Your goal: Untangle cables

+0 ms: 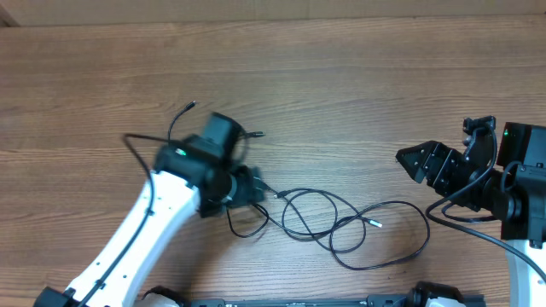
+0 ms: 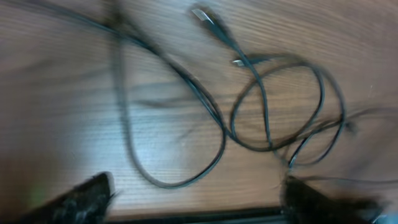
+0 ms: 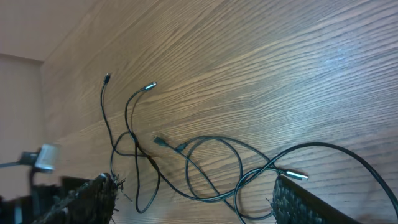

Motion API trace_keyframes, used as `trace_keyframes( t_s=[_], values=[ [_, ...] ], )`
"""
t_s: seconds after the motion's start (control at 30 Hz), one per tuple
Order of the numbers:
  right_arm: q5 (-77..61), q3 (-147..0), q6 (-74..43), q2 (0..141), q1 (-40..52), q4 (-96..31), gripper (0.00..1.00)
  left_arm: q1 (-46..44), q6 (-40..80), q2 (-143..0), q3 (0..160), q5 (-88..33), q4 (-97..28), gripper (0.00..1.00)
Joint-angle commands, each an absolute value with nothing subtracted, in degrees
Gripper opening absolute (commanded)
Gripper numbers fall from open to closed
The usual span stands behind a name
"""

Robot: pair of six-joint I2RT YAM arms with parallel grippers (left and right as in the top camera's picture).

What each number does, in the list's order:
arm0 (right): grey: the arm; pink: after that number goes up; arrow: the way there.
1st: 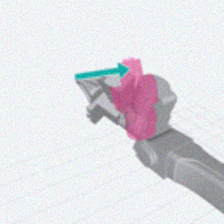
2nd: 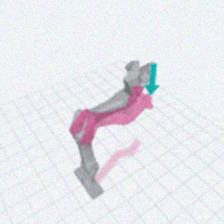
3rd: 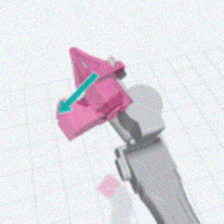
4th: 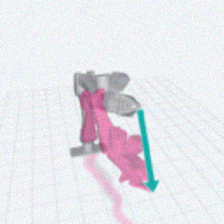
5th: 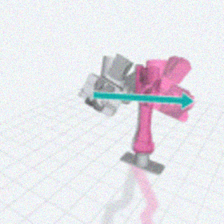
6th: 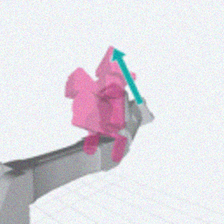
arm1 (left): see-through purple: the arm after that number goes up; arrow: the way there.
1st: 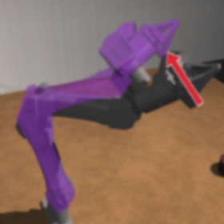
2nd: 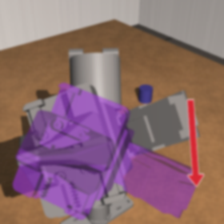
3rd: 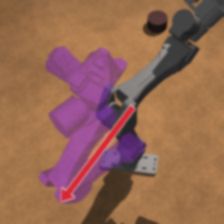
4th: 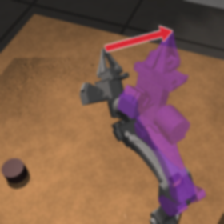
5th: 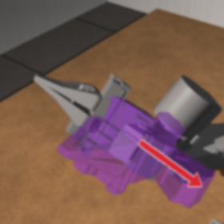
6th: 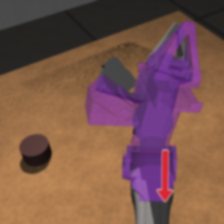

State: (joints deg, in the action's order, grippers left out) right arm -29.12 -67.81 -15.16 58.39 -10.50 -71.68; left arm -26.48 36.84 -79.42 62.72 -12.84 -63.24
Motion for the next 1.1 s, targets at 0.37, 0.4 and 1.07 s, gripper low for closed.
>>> trace_keyframes(
  t_s=[0.37,0.4,1.07],
  values=[
    [-29.19,-68.6,-14.66,57.87,-10.57,-73.49,0.79,-43.16,29.15,-79.44,50.54,5.04,-52.69,0.78],
    [-29.19,-68.6,-14.66,57.87,-10.57,-73.63,0.78,-43.16,29.06,-79.44,50.09,4.75,-52.36,0.77],
    [-29.34,-68.6,-14.94,57.87,-10.57,-74.65,0.78,-41.91,25.52,-78.96,55.51,-8.78,-49.28,0.04]
  ],
)
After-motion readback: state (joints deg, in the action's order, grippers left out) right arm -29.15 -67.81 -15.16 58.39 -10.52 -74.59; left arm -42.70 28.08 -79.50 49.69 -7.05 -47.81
